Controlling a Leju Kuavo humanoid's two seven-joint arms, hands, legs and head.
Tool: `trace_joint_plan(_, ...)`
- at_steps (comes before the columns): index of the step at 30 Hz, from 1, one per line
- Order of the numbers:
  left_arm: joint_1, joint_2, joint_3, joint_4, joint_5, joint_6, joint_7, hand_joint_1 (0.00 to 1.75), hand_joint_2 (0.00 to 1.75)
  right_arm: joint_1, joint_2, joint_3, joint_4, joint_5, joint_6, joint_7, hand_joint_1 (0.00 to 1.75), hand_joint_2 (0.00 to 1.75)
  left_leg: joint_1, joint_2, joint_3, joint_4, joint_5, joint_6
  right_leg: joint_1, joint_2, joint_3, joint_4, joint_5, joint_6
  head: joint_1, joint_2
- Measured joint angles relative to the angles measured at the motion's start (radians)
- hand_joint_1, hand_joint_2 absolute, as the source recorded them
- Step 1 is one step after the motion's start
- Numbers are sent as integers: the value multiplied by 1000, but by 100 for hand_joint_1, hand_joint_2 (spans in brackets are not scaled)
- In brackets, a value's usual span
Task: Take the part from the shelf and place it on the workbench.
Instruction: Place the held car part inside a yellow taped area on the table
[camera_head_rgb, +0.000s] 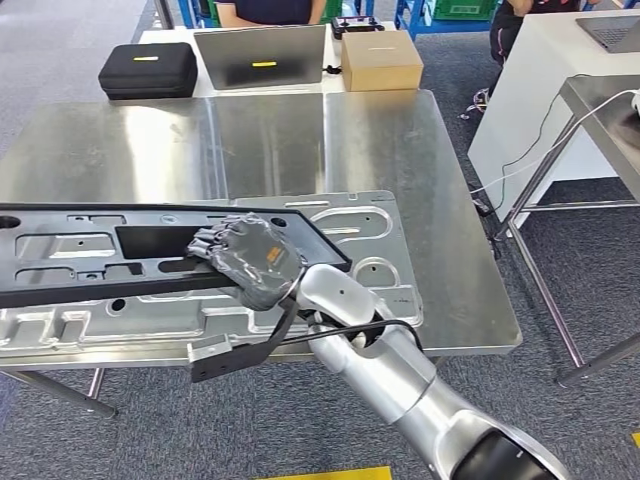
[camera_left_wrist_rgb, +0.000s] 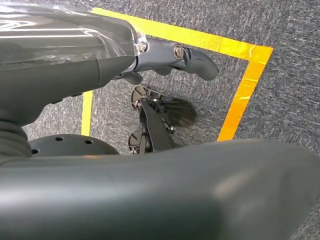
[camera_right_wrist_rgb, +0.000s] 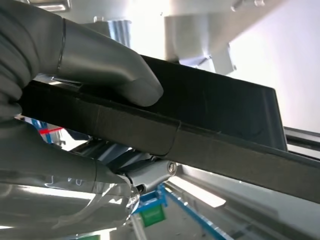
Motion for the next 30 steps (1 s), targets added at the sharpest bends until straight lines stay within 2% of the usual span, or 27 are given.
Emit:
trace_joint_plan(6, 0, 0, -7, 0, -12, 0, 1, 0, 175, -66, 37, 93, 122, 147, -16, 90, 175, 175, 0, 0, 0, 0, 0, 0, 0, 0, 0, 0, 0, 0, 0, 0)
trace_joint_plan(11, -1, 0, -13, 0, -16, -2, -3, 0, 175, -128, 93, 156, 221, 292, -21, 227, 175, 175, 0, 0, 0, 0, 0, 0, 0, 0, 0, 0, 0, 0, 0, 0)
trace_joint_plan(15, -1, 0, -19, 0, -18, -5, -11, 0, 175, -172, 137, 172, 291, 349, -6, 292, 175, 175, 0, 0, 0, 0, 0, 0, 0, 0, 0, 0, 0, 0, 0, 0)
trace_joint_plan(23, 0, 0, -38, 0, -47, -11, -41, 0, 175, -252, 200, 165, 476, 412, 32, 347, 175, 175, 0, 0, 0, 0, 0, 0, 0, 0, 0, 0, 0, 0, 0, 0)
trace_joint_plan(30, 1, 0, -55, 0, -56, -21, -63, 0, 175, -299, 209, 135, 624, 412, 33, 361, 175, 175, -1, 0, 0, 0, 0, 0, 0, 0, 0, 0, 0, 0, 0, 0)
